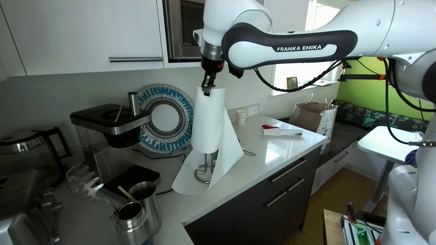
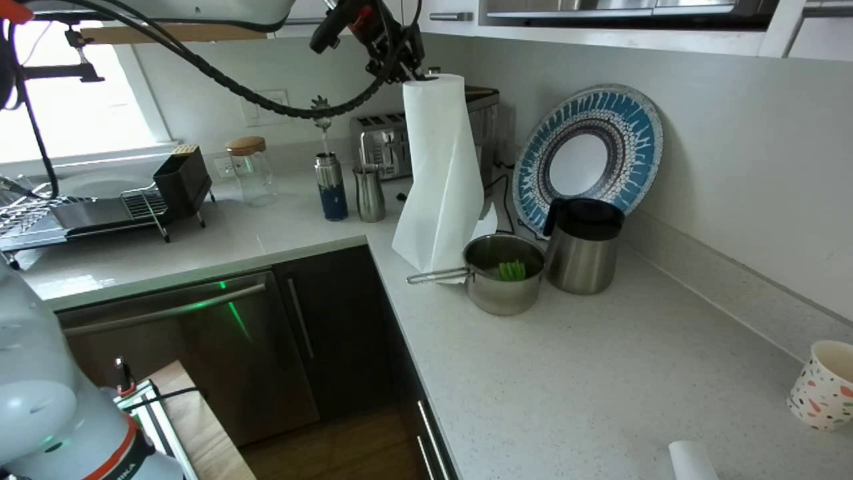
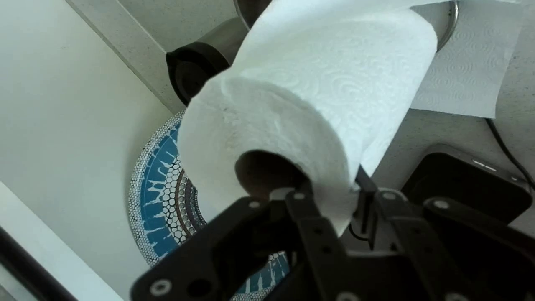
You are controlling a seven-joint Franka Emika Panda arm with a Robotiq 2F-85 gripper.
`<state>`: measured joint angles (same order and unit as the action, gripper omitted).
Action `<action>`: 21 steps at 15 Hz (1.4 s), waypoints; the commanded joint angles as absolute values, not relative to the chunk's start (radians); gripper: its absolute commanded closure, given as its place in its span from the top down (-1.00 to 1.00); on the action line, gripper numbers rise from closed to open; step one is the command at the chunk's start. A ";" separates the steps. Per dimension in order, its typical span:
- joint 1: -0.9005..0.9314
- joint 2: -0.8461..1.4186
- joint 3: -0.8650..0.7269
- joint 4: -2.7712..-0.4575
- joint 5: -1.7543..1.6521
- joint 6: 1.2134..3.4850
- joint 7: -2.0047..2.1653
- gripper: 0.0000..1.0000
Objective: Move the kitchen paper roll to the left side of the kitchen counter
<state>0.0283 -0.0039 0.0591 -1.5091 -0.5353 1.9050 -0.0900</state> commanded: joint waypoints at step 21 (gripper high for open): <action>0.138 0.319 0.019 -0.597 -0.594 1.531 -0.403 -0.87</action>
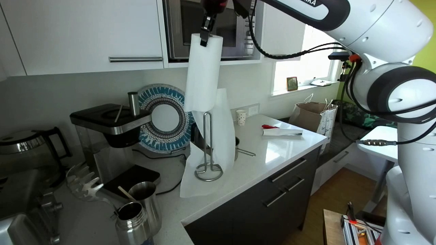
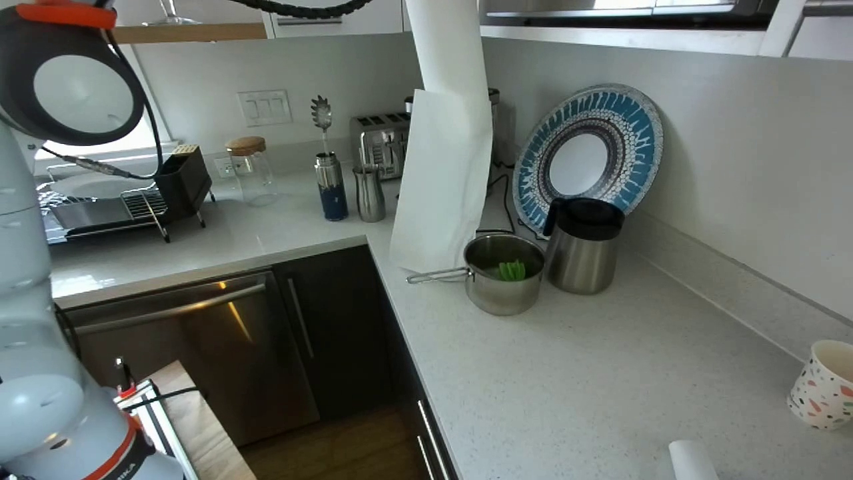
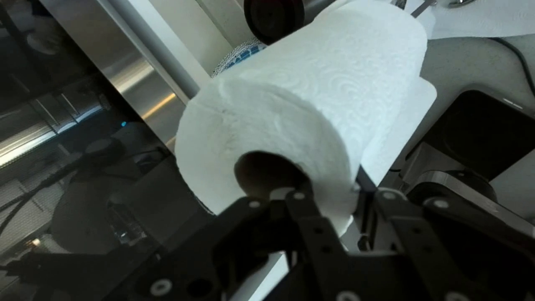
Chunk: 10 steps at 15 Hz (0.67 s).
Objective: Move the kitchen paper roll to the left side of the kitchen counter
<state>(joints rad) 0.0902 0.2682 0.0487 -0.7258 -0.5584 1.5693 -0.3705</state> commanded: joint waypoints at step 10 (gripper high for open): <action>0.234 0.383 -0.048 -0.380 -0.591 1.489 -0.388 -0.87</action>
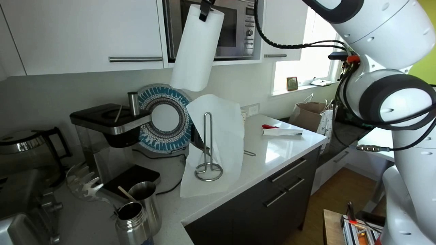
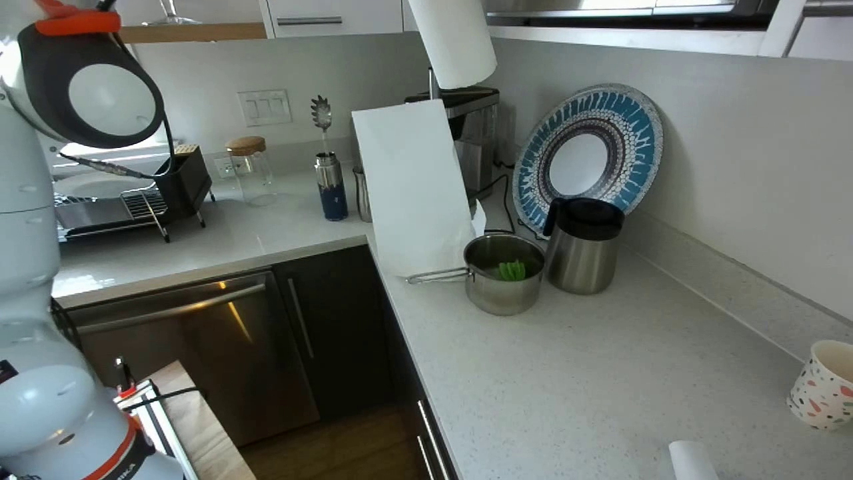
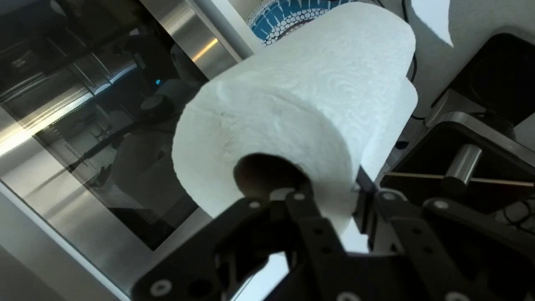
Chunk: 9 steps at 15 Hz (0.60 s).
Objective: Move the kitchen paper roll to the left side of the kitchen counter
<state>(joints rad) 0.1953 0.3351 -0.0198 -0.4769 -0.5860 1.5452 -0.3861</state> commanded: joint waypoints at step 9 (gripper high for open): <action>0.271 0.357 -0.050 -0.440 -0.549 1.482 -0.372 -0.87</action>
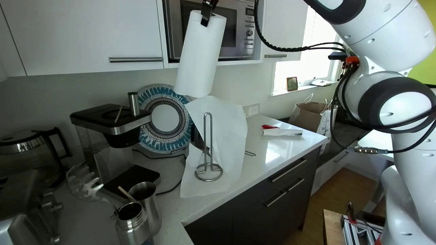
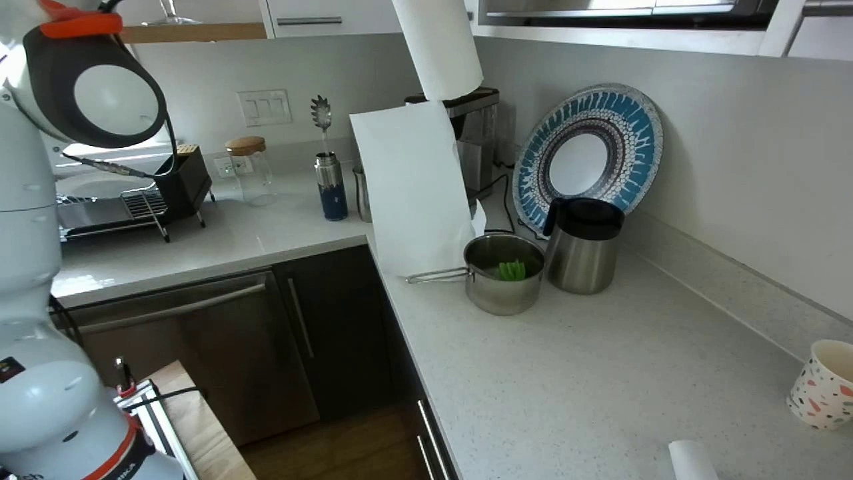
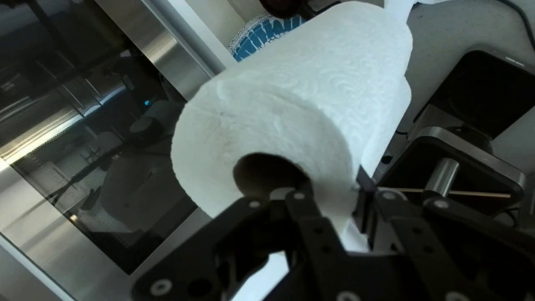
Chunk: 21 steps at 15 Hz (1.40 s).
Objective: Move the kitchen paper roll to the left side of the kitchen counter
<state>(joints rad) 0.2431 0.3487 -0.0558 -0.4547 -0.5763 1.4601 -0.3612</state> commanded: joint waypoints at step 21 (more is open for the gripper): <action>0.459 0.391 0.210 -0.448 -0.071 1.240 -0.386 -0.46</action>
